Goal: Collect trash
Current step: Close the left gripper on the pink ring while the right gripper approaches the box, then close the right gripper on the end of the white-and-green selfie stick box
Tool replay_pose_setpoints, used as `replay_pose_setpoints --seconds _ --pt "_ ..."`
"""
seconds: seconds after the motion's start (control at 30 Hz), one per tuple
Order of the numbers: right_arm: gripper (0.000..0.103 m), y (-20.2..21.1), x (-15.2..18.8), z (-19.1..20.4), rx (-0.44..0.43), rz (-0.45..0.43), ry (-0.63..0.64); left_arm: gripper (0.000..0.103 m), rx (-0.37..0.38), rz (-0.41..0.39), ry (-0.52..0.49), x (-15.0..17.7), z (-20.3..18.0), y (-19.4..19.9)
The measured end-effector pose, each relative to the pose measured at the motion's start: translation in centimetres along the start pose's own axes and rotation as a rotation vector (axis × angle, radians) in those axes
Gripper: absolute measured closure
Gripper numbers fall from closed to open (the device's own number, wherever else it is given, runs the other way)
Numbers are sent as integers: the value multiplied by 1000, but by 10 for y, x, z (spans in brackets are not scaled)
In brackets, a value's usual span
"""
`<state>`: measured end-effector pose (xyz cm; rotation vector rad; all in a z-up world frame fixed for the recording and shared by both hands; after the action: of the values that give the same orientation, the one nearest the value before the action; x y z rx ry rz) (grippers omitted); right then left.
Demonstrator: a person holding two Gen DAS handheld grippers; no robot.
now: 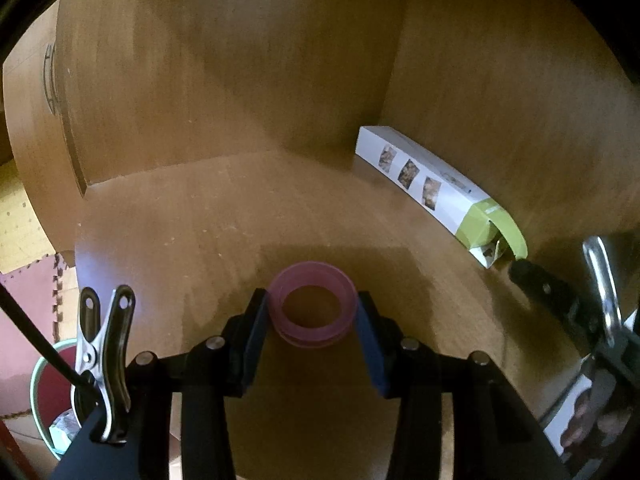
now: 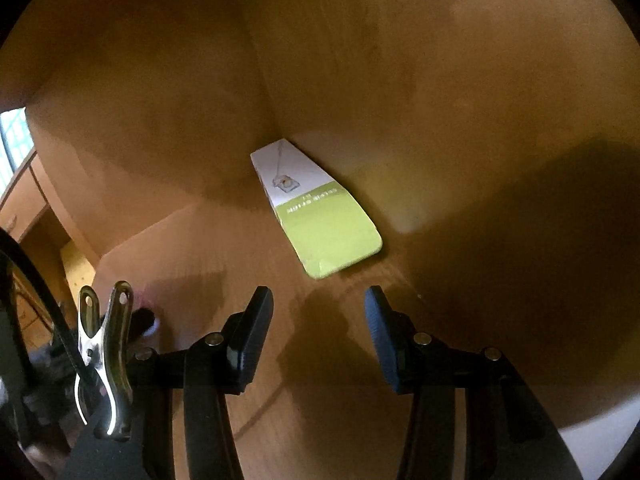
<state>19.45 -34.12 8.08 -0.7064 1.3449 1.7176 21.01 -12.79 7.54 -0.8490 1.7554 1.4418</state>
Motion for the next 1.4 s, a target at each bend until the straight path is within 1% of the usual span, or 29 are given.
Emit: replay_pose_setpoints --seconds 0.1,0.17,0.3,0.43,0.57,0.67,0.73,0.83,0.9,0.93,0.97,1.03,1.1,1.17,1.3,1.4 --pt "54 -9 -8 0 2 -1 -22 58 15 3 19 -1 2 2" --pt "54 -15 -13 1 25 -9 -1 58 24 5 30 -1 3 2" --pt "54 -26 -19 8 31 -14 21 58 41 10 60 -3 7 3" --pt "54 -34 -23 26 -19 -13 59 58 40 9 68 -3 8 4" --pt "54 -43 -20 42 -34 11 124 58 43 11 75 -2 6 4" --pt "54 -46 -16 57 -82 33 146 58 44 10 81 -2 8 7" --pt "54 -47 -17 68 -108 30 189 58 44 11 84 -2 8 9" --pt "54 -39 -16 82 -186 30 217 58 42 10 89 -1 9 11" --pt "54 -33 -17 84 -194 16 235 58 42 12 95 -3 12 10" --pt "54 -29 -18 82 -176 1 254 58 42 13 98 -4 14 9" --pt "54 -26 -18 78 -138 -14 276 58 42 14 103 -4 15 9" --pt "54 -24 -19 70 -75 -18 296 58 43 14 109 -4 17 10" --pt "53 -29 -17 59 -15 -1 306 58 43 14 111 -4 18 10" --pt "49 -35 -14 47 45 28 291 58 43 14 111 -5 19 10" --pt "48 -47 -13 31 99 58 217 58 48 17 107 -5 18 9" --pt "47 -59 -17 30 87 83 192 58 47 16 110 -5 20 9"
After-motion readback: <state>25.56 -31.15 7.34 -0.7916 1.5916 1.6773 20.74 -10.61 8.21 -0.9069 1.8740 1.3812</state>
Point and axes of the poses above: each gripper's, at about its wrist camera, not at the fingertips, and y roughly against the way its jaws point, z to its left, x to its underside, the point moved 7 cm from there along -y, roughly the way its jaws point, and after that the axes turned 12 degrees about -z, right-handed, at the moved point
